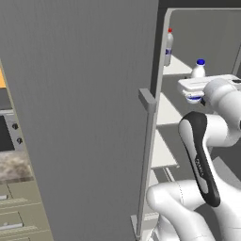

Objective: Take the bottled waters from the counter and place them in the freezer to freeze. Close the freezer door after placing the bottles.

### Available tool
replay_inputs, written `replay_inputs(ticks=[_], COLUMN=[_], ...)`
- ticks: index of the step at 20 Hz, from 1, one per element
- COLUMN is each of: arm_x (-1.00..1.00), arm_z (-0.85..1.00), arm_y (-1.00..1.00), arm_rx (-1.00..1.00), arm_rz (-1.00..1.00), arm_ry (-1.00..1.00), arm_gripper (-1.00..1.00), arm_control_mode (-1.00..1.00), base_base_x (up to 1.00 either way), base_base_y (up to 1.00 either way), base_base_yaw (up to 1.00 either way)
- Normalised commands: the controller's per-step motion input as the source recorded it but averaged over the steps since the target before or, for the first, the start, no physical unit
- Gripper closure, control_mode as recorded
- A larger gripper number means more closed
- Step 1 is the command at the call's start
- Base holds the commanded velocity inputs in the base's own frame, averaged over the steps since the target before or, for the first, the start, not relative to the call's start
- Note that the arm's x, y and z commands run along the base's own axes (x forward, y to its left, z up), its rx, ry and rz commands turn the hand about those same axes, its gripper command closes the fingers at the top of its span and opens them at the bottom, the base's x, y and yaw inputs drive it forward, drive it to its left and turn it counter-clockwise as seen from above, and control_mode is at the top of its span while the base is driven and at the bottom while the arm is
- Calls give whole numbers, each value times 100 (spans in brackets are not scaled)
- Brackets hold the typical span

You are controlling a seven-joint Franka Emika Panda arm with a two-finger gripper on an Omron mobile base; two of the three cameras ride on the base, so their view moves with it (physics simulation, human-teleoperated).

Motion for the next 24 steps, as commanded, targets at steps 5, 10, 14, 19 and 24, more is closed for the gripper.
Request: replay_inputs(ticks=[5,10,14,19,24], arm_x=[15,29,31,30,29], arm_z=[0,0,1,15,16], arm_y=[-4,-2,0,-8,-2], arm_rx=[0,0,0,3,1], arm_rz=[0,2,5,5,1], arm_ry=[4,3,0,0,0], arm_gripper=[100,100,100,100,100], arm_control_mode=[-100,-100,-100,-100,-100], base_base_x=[0,0,0,0,0], base_base_y=[0,0,0,0,0], base_base_yaw=[0,0,0,0,0])
